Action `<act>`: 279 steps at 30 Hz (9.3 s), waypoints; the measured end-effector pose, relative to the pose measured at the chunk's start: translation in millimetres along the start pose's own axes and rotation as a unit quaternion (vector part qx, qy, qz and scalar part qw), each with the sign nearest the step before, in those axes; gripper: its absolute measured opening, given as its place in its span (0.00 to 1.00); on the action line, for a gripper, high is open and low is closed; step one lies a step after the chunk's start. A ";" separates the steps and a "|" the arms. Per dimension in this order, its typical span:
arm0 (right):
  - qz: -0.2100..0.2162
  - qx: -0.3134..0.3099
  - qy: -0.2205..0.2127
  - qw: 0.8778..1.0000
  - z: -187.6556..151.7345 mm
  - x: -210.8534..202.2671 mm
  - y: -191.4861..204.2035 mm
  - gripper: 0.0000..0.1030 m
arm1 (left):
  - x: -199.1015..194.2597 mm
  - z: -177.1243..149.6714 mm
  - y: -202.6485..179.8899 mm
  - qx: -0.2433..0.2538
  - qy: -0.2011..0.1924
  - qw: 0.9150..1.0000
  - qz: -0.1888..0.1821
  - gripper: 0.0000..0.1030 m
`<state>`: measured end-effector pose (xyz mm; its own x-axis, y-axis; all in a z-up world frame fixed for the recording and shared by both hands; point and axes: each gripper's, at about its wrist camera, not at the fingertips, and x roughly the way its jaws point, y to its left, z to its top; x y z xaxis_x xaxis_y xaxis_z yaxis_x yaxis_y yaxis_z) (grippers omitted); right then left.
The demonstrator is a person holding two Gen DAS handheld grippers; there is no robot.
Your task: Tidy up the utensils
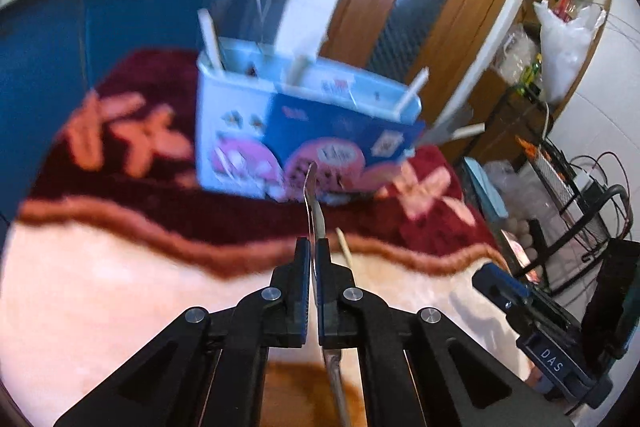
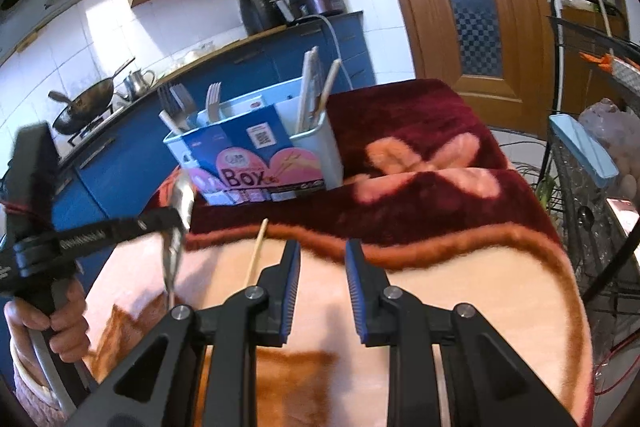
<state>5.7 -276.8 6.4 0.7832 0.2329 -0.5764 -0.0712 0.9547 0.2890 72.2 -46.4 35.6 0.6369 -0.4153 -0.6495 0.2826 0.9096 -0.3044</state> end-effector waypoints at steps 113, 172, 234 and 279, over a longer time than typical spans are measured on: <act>0.133 -0.021 0.044 0.990 42.9 17.7 38.8 0.06 | -14.3 52.1 70.8 0.018 -0.062 0.997 0.043 0.01; 0.077 -0.034 -0.159 0.984 107.3 10.5 32.2 0.06 | -12.4 114.8 11.3 0.051 -0.266 0.960 0.075 0.01; 0.030 -0.049 -0.174 0.983 61.3 -8.0 47.0 0.30 | -54.5 22.4 14.4 0.050 -0.163 0.983 0.061 0.39; 0.017 0.053 0.066 0.996 123.0 114.4 -100.4 0.30 | -4.7 26.2 27.3 0.009 -0.110 0.988 0.107 0.39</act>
<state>178.4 -368.8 5.4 0.6933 0.2930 -0.6584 -0.0252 0.9229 0.3842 95.7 -19.4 48.6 0.8232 -0.2029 -0.5303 0.1364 0.9773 -0.1621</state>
